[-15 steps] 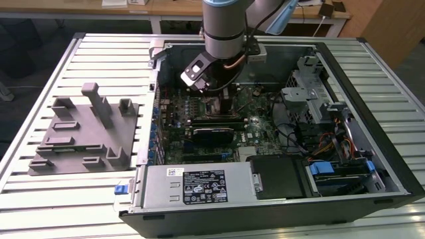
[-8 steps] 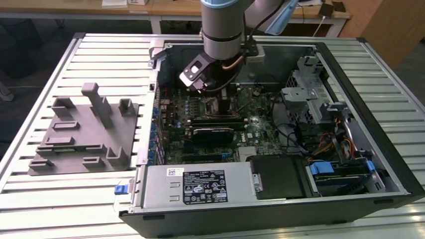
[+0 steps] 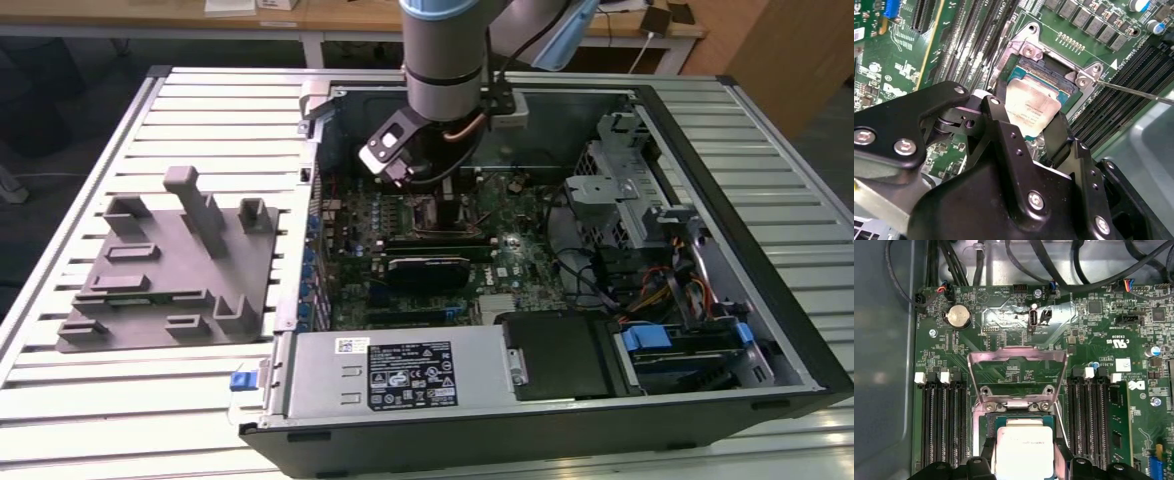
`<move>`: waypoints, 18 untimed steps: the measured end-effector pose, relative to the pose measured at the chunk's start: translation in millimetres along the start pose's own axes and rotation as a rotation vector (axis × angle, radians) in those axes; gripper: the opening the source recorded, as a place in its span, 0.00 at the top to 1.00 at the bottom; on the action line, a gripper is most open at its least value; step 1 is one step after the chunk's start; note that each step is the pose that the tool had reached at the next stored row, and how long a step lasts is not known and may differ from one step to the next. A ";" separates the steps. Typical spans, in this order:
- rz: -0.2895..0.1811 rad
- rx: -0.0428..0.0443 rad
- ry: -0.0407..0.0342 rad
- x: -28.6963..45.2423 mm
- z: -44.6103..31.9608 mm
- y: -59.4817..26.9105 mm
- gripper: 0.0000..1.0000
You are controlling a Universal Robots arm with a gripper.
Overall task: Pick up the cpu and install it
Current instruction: 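Place the cpu into insertion slot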
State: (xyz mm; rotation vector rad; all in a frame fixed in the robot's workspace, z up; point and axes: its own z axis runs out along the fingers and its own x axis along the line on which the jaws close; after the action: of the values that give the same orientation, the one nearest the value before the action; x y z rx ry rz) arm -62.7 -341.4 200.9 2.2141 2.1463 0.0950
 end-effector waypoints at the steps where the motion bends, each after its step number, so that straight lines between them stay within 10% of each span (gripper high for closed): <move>1: 0.001 -0.0001 0.0000 0.6 0.5 -0.5 0.46; 18: 0.006 0.0000 -0.0004 3.7 6.3 -2.9 0.46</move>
State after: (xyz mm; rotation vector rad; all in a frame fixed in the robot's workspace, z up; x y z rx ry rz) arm -64.9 -337.5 194.4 2.2199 2.1401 0.0948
